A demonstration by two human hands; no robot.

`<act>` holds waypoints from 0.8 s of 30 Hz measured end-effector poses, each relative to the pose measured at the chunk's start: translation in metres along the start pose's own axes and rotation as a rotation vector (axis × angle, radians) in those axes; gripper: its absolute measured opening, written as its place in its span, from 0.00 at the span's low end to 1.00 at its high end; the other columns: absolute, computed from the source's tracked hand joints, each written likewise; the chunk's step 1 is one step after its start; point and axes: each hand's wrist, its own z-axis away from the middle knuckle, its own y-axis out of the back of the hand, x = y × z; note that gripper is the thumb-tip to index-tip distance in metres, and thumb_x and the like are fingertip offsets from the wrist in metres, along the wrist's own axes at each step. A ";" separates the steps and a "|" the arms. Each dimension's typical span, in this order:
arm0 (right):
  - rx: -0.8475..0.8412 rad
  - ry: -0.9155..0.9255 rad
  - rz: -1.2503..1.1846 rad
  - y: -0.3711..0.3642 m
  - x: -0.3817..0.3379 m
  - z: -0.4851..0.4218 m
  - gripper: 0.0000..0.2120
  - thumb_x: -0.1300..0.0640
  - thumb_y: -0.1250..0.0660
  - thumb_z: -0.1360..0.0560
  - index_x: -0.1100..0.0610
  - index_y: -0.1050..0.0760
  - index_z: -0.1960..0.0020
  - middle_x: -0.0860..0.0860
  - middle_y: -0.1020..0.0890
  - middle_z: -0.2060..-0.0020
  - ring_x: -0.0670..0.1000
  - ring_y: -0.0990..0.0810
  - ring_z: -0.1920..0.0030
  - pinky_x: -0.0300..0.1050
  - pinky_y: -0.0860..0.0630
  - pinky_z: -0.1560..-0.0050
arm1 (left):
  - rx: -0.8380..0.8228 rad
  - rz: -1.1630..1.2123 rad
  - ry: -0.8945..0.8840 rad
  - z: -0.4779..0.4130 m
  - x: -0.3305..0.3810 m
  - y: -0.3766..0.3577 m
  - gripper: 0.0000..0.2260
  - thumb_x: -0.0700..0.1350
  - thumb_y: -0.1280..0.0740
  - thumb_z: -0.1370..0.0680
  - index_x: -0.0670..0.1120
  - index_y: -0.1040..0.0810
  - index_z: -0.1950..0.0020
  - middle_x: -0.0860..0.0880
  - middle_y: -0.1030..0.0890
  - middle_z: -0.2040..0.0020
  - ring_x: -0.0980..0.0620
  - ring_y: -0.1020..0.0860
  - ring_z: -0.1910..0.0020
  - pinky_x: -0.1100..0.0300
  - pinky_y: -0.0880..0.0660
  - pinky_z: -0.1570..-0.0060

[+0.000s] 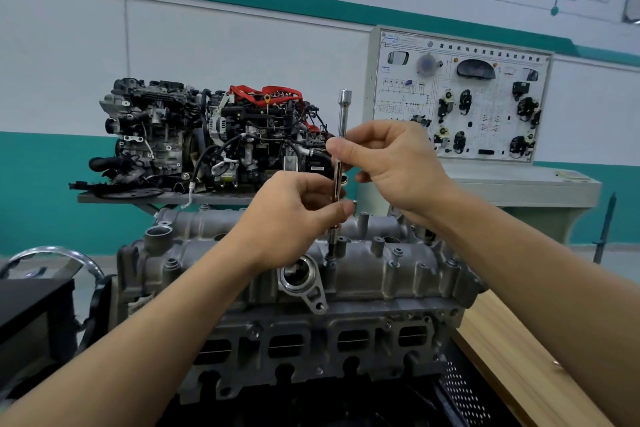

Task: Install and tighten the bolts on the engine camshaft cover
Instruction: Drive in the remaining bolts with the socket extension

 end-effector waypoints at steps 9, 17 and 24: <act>-0.148 -0.034 -0.017 0.004 -0.001 0.001 0.07 0.57 0.34 0.20 0.53 0.17 0.53 0.49 0.13 0.59 0.47 0.16 0.58 0.39 0.22 0.63 | -0.027 0.005 -0.023 0.000 -0.002 0.002 0.09 0.36 0.32 0.20 0.50 0.18 0.47 0.52 0.12 0.57 0.53 0.14 0.58 0.63 0.19 0.57; 0.009 0.007 -0.018 0.010 0.005 -0.001 0.07 0.56 0.22 0.32 0.56 0.17 0.57 0.52 0.14 0.65 0.50 0.16 0.62 0.40 0.21 0.61 | 0.030 -0.038 -0.041 0.000 0.000 -0.002 0.07 0.42 0.24 0.25 0.53 0.17 0.55 0.54 0.13 0.61 0.58 0.16 0.61 0.64 0.19 0.59; -0.116 -0.019 0.095 0.013 -0.001 -0.002 0.04 0.52 0.28 0.24 0.52 0.16 0.52 0.51 0.13 0.56 0.45 0.17 0.56 0.38 0.22 0.59 | 0.064 -0.034 -0.058 -0.001 -0.003 -0.002 0.04 0.39 0.26 0.24 0.48 0.15 0.53 0.51 0.13 0.60 0.58 0.17 0.62 0.66 0.22 0.61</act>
